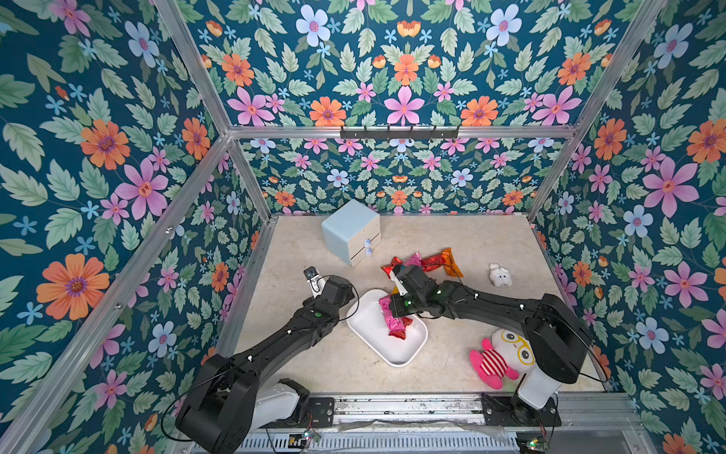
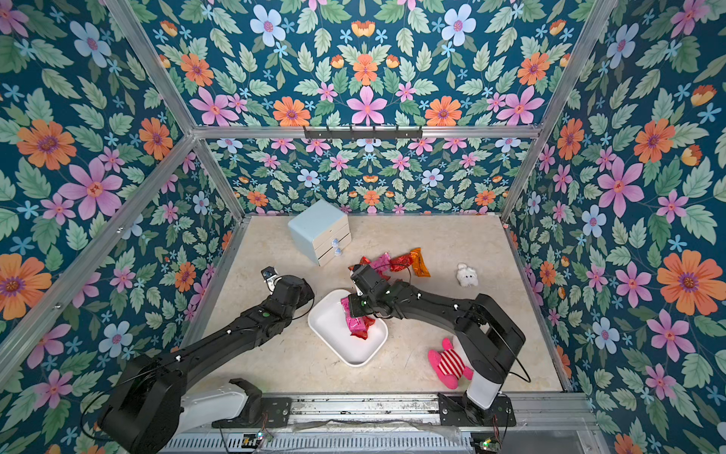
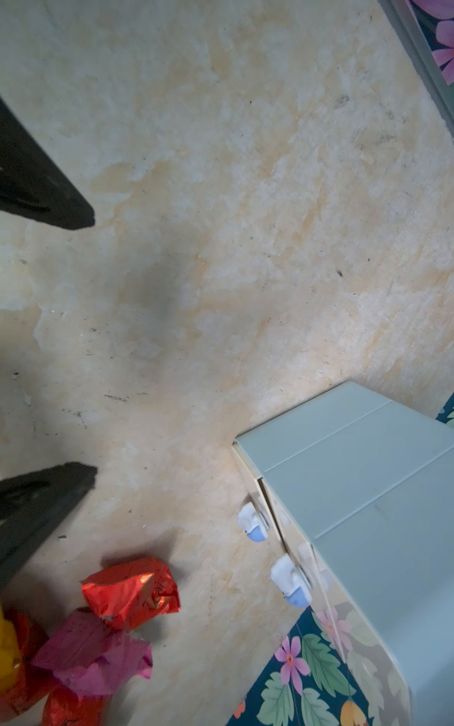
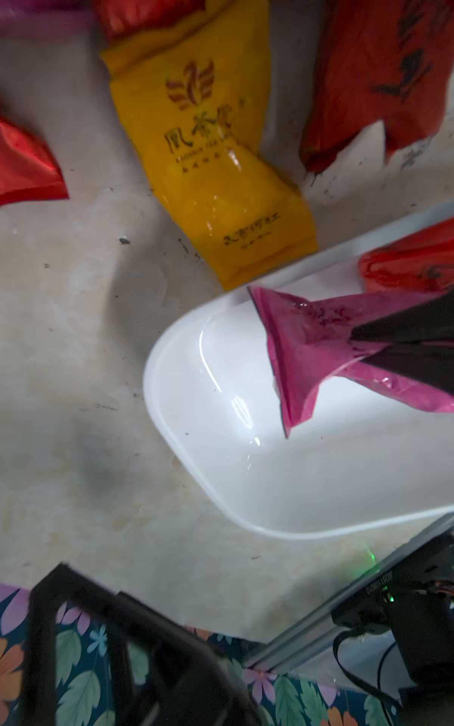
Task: Put the tea bags into the storage box
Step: Place the tea bag in the storage box, then pick up the tea bag from the center of the board.
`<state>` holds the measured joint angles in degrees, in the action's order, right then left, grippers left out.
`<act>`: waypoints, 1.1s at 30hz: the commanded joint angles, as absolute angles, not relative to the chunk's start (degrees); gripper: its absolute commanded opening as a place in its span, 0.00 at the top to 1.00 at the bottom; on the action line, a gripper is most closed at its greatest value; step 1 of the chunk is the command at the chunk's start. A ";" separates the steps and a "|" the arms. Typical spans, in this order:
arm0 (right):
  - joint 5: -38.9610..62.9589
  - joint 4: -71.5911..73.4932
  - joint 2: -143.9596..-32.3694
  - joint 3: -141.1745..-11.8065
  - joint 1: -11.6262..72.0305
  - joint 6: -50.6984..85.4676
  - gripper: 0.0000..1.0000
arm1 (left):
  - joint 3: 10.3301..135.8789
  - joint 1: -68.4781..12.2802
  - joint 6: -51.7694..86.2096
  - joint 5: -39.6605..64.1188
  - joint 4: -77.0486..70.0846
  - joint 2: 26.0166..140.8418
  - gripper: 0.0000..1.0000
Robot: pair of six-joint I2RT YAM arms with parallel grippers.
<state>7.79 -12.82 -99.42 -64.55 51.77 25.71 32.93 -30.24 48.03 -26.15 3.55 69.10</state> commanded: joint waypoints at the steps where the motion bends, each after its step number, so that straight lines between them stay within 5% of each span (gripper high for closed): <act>1: 6.53 -13.82 -101.23 -66.25 52.46 25.01 1.00 | 32.95 -29.97 48.45 -25.82 3.66 69.15 0.01; 13: 1.80 -14.32 -92.77 -66.93 52.28 26.67 0.49 | 35.20 -29.99 46.35 -23.08 3.08 71.09 0.01; 23: -5.26 -18.79 -87.80 -63.50 42.43 32.23 0.49 | 37.44 -30.31 43.07 -15.25 0.53 73.69 0.03; 33: -0.11 -17.16 -87.85 -55.60 40.08 32.30 0.44 | 35.69 -30.67 44.16 -13.27 -1.01 74.32 0.03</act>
